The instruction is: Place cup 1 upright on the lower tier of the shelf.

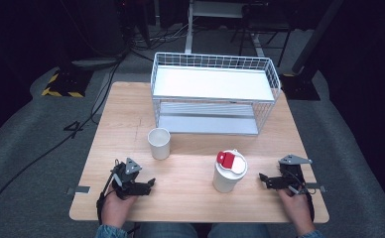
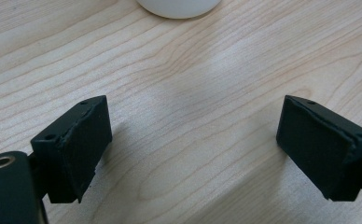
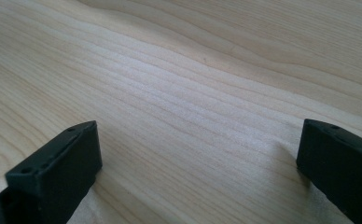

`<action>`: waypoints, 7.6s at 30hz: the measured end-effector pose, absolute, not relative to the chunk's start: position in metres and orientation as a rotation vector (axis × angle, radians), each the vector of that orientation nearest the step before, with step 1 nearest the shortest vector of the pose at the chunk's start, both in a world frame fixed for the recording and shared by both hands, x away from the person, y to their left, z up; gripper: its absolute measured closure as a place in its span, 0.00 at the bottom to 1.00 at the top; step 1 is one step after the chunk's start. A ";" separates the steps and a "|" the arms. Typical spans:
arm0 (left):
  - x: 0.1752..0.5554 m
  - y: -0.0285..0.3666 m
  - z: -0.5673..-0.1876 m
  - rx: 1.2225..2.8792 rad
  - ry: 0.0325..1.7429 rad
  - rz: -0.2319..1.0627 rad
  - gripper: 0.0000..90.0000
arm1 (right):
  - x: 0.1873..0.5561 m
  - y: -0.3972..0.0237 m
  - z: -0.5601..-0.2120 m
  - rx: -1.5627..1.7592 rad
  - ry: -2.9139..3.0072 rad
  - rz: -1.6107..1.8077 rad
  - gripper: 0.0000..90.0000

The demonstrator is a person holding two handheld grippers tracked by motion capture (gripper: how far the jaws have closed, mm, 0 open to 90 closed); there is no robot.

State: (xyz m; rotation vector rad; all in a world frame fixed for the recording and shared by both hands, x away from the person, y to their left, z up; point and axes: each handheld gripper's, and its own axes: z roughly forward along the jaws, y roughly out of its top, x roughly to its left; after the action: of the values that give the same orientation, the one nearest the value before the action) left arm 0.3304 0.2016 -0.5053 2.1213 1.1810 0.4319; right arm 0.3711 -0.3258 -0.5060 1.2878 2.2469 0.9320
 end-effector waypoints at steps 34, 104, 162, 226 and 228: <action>0.331 0.208 -0.466 1.965 1.145 0.469 0.11 | 0.371 -0.324 -0.506 1.296 2.236 0.924 0.00; 0.403 0.161 -0.496 1.865 1.074 0.559 0.25 | 0.369 -0.323 -0.506 1.310 2.220 0.918 0.01; 0.428 0.074 -0.424 1.841 0.897 0.531 0.25 | 0.369 -0.322 -0.506 1.306 2.224 0.919 0.01; 0.529 0.003 -0.479 1.775 1.018 0.636 0.25 | 0.369 -0.322 -0.506 1.300 2.228 0.919 0.01; 0.532 0.004 -0.480 1.776 1.029 0.645 0.25 | 0.369 -0.322 -0.506 1.300 2.228 0.919 0.01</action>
State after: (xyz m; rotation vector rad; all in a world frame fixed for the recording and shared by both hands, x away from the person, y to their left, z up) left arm 0.5320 0.0040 -0.4802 1.7763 1.0287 0.6452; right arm 0.3694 -0.3217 -0.5062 1.2998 2.2276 0.9192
